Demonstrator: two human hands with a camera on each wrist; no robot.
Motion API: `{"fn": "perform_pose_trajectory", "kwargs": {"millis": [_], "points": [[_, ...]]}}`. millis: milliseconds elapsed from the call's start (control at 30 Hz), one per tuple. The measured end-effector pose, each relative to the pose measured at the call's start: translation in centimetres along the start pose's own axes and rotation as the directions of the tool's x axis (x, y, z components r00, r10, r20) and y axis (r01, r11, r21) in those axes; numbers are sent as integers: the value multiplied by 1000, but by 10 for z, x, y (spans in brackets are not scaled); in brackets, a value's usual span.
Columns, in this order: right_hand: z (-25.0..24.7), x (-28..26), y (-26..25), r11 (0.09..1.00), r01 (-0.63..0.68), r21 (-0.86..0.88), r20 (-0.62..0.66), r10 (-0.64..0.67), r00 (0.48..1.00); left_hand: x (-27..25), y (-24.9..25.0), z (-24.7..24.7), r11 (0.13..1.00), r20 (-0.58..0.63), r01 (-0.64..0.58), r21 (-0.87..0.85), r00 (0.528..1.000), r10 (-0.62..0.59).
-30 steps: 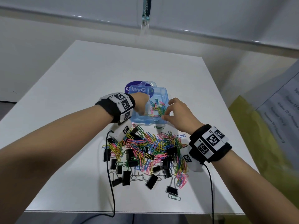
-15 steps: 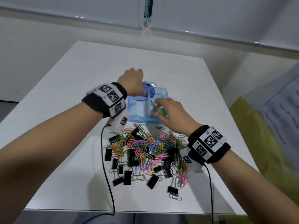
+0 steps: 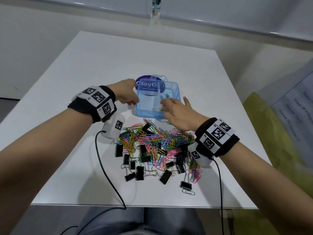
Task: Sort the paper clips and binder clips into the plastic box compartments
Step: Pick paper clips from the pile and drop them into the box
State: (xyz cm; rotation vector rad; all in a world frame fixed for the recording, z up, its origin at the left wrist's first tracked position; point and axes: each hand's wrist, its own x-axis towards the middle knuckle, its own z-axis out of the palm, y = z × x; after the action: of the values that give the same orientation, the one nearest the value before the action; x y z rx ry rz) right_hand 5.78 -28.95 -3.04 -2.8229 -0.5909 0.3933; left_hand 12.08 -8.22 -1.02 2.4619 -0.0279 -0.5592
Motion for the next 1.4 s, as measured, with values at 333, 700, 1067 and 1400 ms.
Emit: {"fn": "perform_pose_trajectory", "kwargs": {"millis": [333, 700, 1067, 1400], "points": [[5, 8, -5, 995, -78, -56, 37, 80, 996, -5, -2, 1, 998, -2, -5, -57, 1000, 5], [-11, -39, -26, 983, 183, -8, -22, -183, 983, -7, -9, 0, 998, -21, 17, -52, 1000, -18], [18, -39, -30, 991, 93, -99, 122, -80, 989, -5, 6, 1, 894, -203, -247, 374, 919, 339], [-1, -35, -13, 983, 31, 179, -118, -10, 993, -6, -22, 5, 998, -157, -56, -13, 986, 54]]}}
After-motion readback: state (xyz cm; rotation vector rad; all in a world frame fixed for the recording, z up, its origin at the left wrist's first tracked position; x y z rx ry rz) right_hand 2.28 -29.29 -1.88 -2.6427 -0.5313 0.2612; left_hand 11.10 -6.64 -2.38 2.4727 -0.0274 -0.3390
